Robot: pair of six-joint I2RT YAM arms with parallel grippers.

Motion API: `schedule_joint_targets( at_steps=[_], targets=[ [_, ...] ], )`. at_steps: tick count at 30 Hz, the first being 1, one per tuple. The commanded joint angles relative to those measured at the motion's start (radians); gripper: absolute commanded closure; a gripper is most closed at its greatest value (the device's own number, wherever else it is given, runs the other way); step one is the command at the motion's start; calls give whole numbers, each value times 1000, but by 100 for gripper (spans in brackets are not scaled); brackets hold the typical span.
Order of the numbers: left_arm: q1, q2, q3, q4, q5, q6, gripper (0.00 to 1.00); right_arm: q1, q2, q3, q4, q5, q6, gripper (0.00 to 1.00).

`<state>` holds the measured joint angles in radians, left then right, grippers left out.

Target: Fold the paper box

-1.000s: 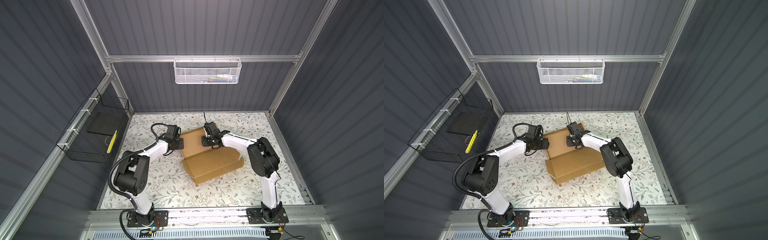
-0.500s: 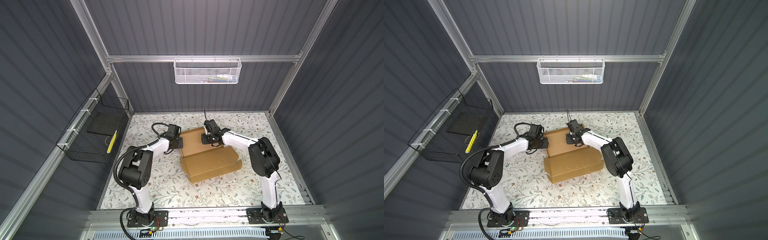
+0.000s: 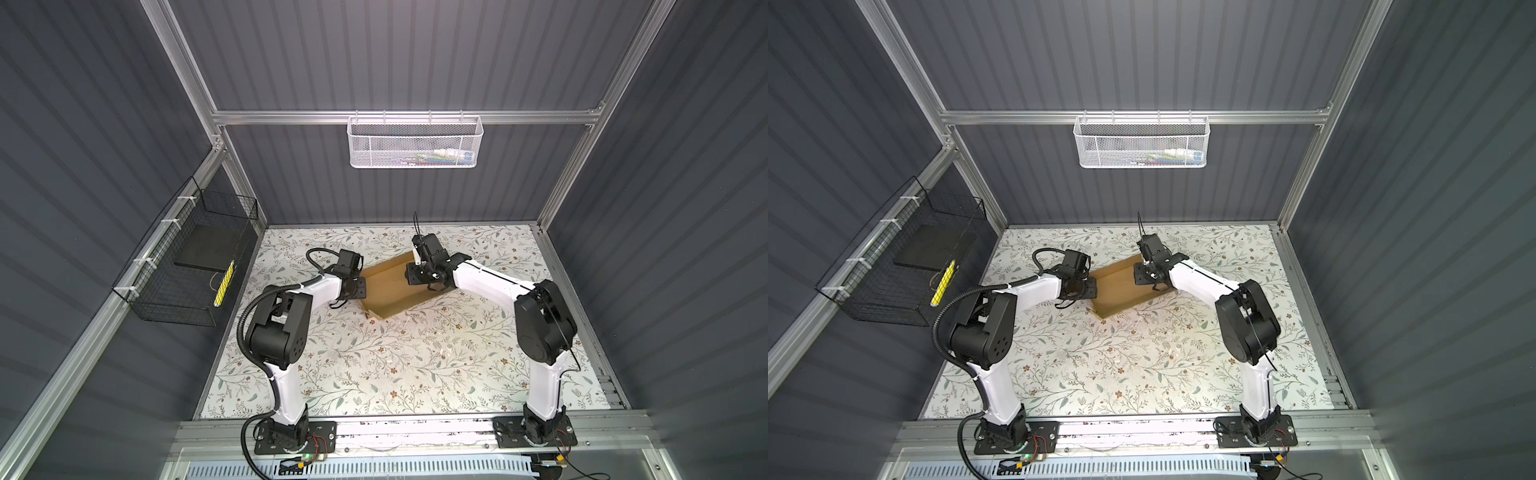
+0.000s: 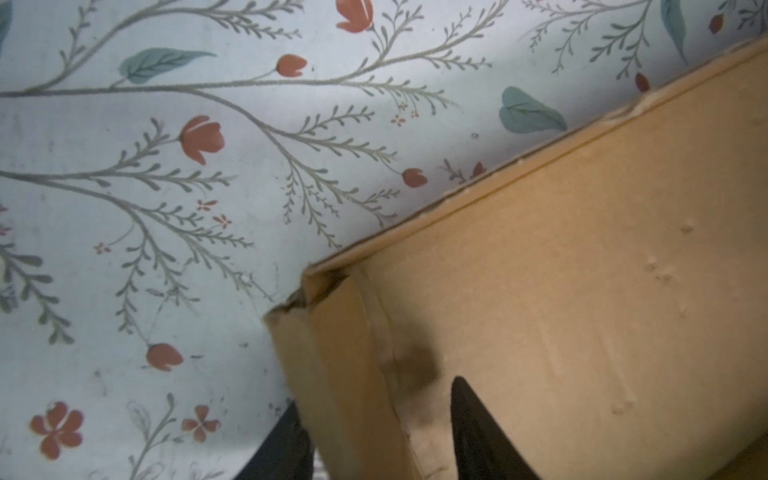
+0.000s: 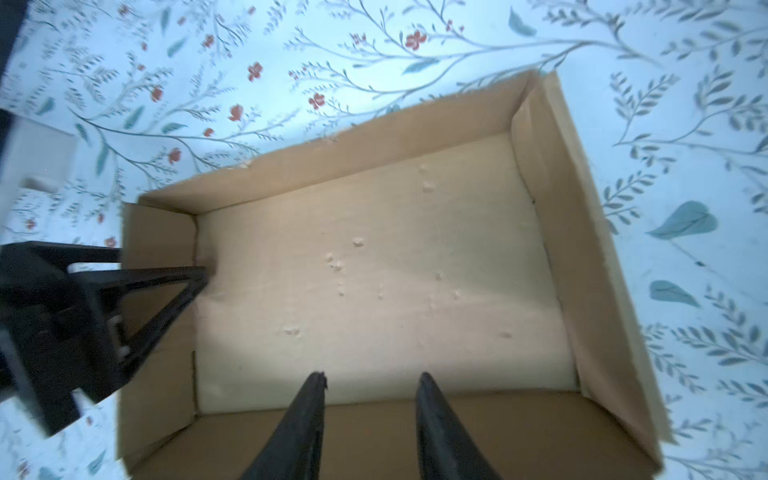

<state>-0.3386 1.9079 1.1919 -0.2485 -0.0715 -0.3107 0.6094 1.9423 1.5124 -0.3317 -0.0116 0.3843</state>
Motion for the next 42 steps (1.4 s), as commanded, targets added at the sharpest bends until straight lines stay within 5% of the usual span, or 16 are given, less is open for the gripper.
schedule_joint_targets(
  at_steps=[1, 28, 42],
  targets=[
    [6, 20, 27, -15, 0, -5, 49, -2, -110, -23, -13, 12, -13, 60],
    [13, -306, 117, -241, 6, -55, 48, -82, -765, -250, -349, 293, -5, 49],
    [-35, -655, -128, -501, -107, -301, 52, -304, -834, -472, -267, 141, 58, 49]
  ],
)
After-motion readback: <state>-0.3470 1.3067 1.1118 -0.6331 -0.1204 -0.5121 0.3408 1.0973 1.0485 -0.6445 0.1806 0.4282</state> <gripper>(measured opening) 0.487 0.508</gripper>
